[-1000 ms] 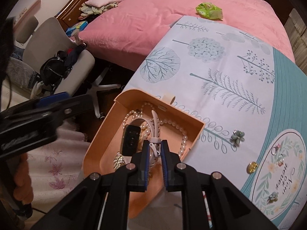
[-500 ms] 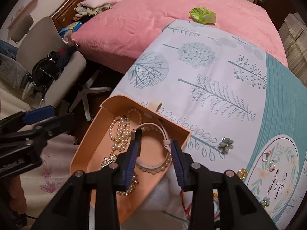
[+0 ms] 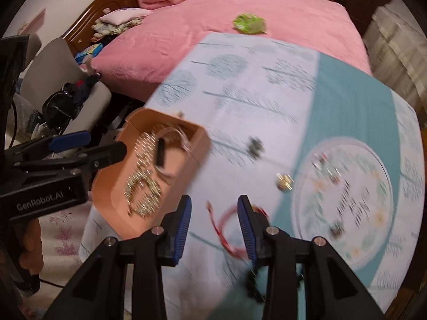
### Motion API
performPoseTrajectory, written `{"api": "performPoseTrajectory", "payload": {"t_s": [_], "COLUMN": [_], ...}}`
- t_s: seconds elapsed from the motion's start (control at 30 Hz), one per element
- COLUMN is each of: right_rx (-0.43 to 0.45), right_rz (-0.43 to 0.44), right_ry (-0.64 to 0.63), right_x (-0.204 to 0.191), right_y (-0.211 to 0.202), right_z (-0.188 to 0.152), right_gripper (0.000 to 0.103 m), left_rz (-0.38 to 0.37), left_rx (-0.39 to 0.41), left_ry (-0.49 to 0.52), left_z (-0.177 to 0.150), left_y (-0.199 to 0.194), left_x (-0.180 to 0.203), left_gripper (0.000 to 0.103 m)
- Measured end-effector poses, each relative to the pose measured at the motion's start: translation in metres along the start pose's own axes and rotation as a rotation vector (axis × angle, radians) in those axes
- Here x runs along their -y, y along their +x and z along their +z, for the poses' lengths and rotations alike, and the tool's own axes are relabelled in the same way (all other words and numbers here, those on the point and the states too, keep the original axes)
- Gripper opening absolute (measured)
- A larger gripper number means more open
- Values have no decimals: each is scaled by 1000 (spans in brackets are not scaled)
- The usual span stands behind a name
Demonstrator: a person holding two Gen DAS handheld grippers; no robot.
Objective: Organize jewelry
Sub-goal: 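Withdraw both tools from the box toward the red and black bracelets, then grasp the black bead bracelet with the right tool while the left tool grasps the red string bracelet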
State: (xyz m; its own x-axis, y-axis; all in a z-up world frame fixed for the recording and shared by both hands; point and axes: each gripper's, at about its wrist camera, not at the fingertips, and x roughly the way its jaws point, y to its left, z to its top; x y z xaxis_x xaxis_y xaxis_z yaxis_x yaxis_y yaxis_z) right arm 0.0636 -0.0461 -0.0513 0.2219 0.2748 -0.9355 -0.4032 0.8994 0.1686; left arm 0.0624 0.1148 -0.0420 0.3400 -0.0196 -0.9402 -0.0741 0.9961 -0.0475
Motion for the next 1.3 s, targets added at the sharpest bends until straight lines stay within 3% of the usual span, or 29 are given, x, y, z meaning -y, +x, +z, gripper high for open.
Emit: {"api": "performPoseTrajectory", "payload": {"t_s": [0.3,0.5,0.67,0.87,1.1,1.3], "right_rx": [-16,3,-2,-19,-27,-32], "right_rz": [-39,-57,-44,-32,-18,-75], "right_ry": [176,231,241,230,250,205], "right_x": [66,89,98,98,100,90], "right_y": [-28,-40,-39,-26,-2,16], "right_z": [-60,-86,-100,-108,-99,-87], "right_gripper": [36,36,36,36,36,33], "left_rz": [-29,-48,-93,-92,-83,-82], "left_rx": [-24,-33,-68,-95,-136,-133], "left_ry": [131,161,158,163,120,81], "left_z": [-29,-44,-56,-62,-59,-53], "left_y": [6,12,21,30,40,45], "left_x": [75,100,108,112,105,96], "left_gripper": [74,74,74,61,61,61]}}
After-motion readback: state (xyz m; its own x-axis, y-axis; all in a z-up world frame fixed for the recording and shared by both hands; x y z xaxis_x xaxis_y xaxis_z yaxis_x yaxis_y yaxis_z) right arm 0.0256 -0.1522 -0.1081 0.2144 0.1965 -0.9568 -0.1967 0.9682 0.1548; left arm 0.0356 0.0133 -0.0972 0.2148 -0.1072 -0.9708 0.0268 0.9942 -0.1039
